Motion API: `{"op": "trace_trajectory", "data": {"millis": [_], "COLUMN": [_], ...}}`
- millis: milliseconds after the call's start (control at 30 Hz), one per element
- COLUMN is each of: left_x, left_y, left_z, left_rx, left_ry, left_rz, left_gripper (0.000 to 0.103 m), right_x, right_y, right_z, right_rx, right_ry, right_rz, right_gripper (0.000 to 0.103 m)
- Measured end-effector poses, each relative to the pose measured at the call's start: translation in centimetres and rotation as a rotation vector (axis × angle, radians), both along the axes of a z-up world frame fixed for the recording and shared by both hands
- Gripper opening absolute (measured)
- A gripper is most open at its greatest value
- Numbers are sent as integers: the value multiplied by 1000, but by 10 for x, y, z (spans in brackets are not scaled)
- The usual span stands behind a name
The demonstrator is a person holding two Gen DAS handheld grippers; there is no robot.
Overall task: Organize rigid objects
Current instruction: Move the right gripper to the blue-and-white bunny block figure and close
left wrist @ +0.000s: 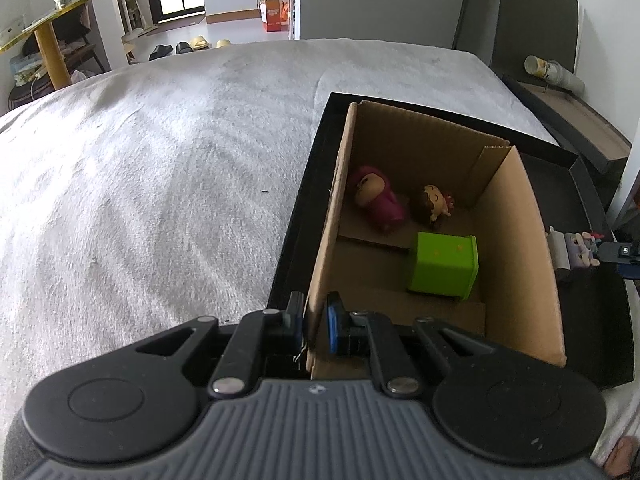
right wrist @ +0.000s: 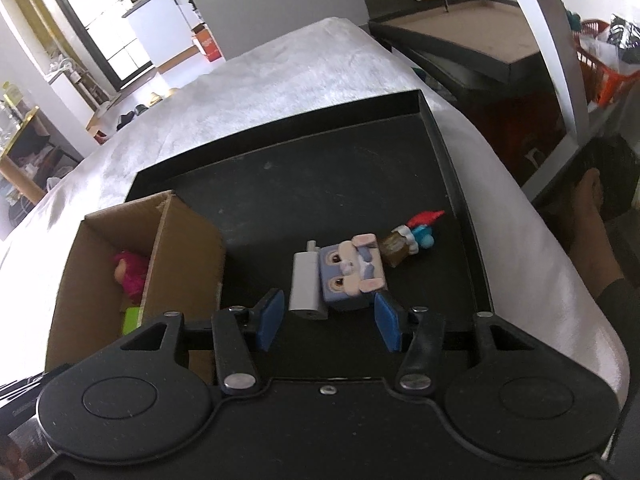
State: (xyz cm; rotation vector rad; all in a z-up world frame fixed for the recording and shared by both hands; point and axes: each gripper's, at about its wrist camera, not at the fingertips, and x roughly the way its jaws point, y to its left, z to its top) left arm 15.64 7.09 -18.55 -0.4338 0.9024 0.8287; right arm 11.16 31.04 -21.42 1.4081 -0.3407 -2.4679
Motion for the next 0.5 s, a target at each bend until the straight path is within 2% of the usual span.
{"op": "trace_trajectory", "data": {"millis": [300,500], "left_x": [2,1], "left_y": [1,4], "left_z": [-3,-6], "left_rx": [-24,-47], "left_ry": [7,11], "left_rz": [0,16], "left_gripper": [11,11], "right_x": [-20,-28], "right_y": [-8,-13], "right_z": [-19,-29], "right_rx": [101,124], "right_ry": [-29,-42], "right_rz": [10,18], "right_gripper": [51,51]}}
